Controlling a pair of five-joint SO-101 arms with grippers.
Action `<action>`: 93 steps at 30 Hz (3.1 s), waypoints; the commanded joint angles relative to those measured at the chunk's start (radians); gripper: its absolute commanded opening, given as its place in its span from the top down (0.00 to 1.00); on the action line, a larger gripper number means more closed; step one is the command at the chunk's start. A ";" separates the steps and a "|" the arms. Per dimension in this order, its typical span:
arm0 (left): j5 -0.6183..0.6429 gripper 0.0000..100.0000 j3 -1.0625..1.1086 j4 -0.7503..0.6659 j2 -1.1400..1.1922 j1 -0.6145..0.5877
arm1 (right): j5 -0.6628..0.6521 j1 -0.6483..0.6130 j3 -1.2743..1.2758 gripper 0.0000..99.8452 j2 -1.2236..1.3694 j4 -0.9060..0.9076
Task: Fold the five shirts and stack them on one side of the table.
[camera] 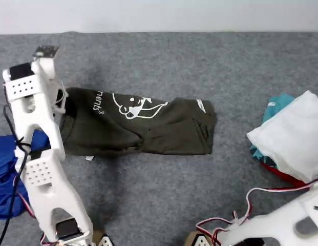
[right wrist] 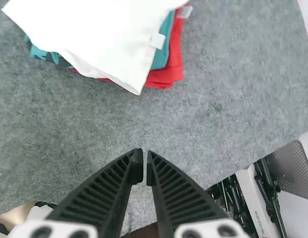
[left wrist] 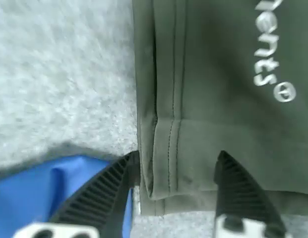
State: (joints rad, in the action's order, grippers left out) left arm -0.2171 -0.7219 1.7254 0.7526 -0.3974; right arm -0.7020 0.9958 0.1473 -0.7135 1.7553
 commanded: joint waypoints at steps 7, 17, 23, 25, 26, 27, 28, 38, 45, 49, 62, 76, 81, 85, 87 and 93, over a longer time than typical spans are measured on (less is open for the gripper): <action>0.012 0.75 -0.002 -0.084 0.138 0.012 | -0.006 -0.008 -0.006 0.98 -0.019 0.039; -0.109 1.00 -0.107 -0.031 0.244 0.023 | -0.006 -0.008 -0.006 0.98 -0.019 0.039; -0.115 1.00 -0.197 0.032 0.204 0.026 | -0.006 -0.008 -0.006 0.98 -0.019 0.039; -0.115 1.00 -0.186 0.032 0.164 0.031 | -0.006 -0.008 -0.006 0.98 -0.019 0.039; -0.115 1.00 -0.170 0.032 0.138 0.040 | -0.006 -0.008 -0.006 0.98 -0.019 0.039; -0.115 1.00 -0.148 0.032 0.109 0.052 | -0.006 -0.008 -0.006 0.98 -0.019 0.039; -0.115 1.00 -0.120 0.032 0.077 0.068 | -0.006 -0.008 -0.006 0.98 -0.019 0.039; -0.058 1.00 0.163 0.029 -0.302 0.362 | -0.006 -0.012 -0.006 0.98 -0.018 0.039; 0.051 1.00 0.163 0.026 -0.339 0.623 | -0.006 -0.010 -0.006 0.98 -0.012 0.039; 0.115 1.00 0.163 -0.014 -0.316 0.755 | -0.006 -0.010 -0.006 0.98 -0.010 0.039; 0.230 1.00 -0.277 -0.005 -0.006 0.965 | -0.006 -0.008 0.072 0.98 -0.019 0.038; 0.227 1.00 -0.389 0.032 -0.002 1.005 | -0.006 -0.015 0.077 0.98 -0.019 0.038; 0.227 0.98 -0.395 0.018 0.066 1.068 | -0.006 -0.015 0.078 0.98 -0.019 0.038; 0.229 0.84 -0.397 0.029 0.120 1.077 | -0.006 -0.015 0.078 0.98 -0.019 0.038; 0.235 0.80 -0.392 0.029 0.104 1.063 | -0.006 -0.015 0.078 0.98 -0.019 0.038; 0.236 0.76 -0.390 0.029 -0.017 0.996 | -0.006 -0.016 0.078 0.98 -0.019 0.038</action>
State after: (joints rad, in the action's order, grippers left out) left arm 0.0100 -1.0810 1.7285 0.8539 0.6352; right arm -0.7035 0.9897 0.2286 -0.7150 1.7553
